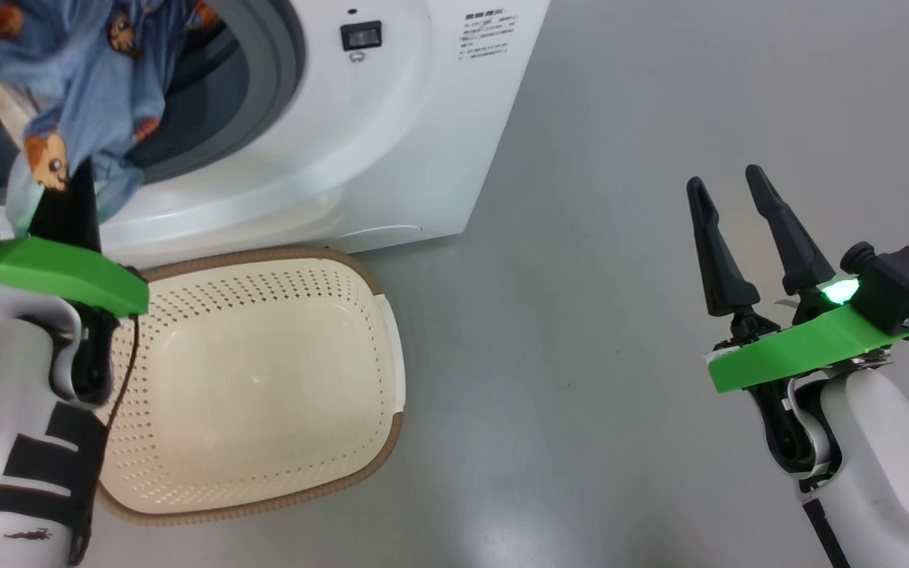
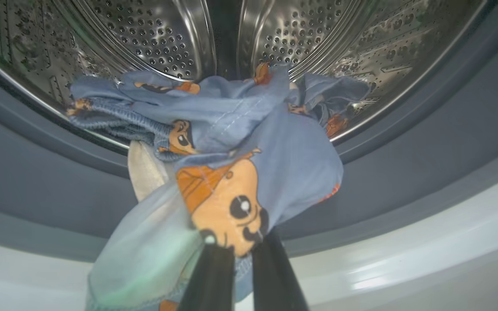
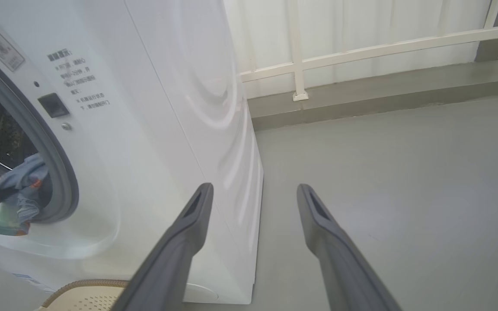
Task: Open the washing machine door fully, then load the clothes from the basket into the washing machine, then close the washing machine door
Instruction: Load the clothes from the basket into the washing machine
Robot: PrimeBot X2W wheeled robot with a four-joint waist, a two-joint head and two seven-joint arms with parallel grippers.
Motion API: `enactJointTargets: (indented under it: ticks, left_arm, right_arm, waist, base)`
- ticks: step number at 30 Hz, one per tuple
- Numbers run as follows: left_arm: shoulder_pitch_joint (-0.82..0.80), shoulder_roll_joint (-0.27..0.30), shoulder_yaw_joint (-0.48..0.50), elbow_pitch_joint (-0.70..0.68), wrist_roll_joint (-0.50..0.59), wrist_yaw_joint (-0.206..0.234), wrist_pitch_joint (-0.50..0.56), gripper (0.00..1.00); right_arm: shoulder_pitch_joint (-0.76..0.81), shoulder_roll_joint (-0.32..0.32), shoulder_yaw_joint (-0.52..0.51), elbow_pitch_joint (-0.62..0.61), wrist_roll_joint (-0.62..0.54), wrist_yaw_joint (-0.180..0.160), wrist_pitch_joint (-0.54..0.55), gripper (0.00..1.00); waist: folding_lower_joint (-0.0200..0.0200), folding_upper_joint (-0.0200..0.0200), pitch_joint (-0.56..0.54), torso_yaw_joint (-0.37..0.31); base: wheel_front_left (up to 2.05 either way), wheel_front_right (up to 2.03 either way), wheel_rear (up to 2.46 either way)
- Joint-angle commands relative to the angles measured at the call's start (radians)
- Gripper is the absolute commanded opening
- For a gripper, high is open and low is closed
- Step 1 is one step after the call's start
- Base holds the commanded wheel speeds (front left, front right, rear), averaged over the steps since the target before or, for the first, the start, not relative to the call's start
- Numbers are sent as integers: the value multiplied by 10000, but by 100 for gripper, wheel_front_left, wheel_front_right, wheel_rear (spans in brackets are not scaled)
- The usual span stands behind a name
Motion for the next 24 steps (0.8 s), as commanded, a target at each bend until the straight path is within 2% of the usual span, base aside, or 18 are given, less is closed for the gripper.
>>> enactJointTargets:
  ticks: [1, 6, 16, 20, 24]
  left_arm:
    - [-33, 468, 282, -267, 92, 21, -61, 0]
    - [-709, 718, 265, -74, 21, 16, 271, 0]
    - [-3446, 1780, -136, 939, -120, 7, 1768, 0]
    - [-4385, 2303, -347, 1114, -250, 6, 2035, 0]
    - [-5095, 2594, -478, 1369, -356, 5, 2013, 0]
  right_arm:
    - [74, -31, 187, -186, 105, 56, -80, 100]
    - [-9, -17, 288, -241, 137, 56, -80, 100]
    - [-198, 107, 90, -502, 118, 56, -80, 100]
    - [-264, 261, -8, -601, 110, 56, -80, 100]
    - [-318, 378, -37, -653, 98, 56, -80, 100]
  waist:
    - [-1, 0, 17, -11]
    - [-1, 0, 252, -183]
    - [-1, 0, 1572, -1139]
    - [-1, 0, 2046, -1519]
    - [-1, 0, 2274, -1691]
  base:
    - [0, 0, 0]
    - [0, 0, 0]
    - [0, 0, 0]
    - [0, 0, 0]
    - [0, 0, 0]
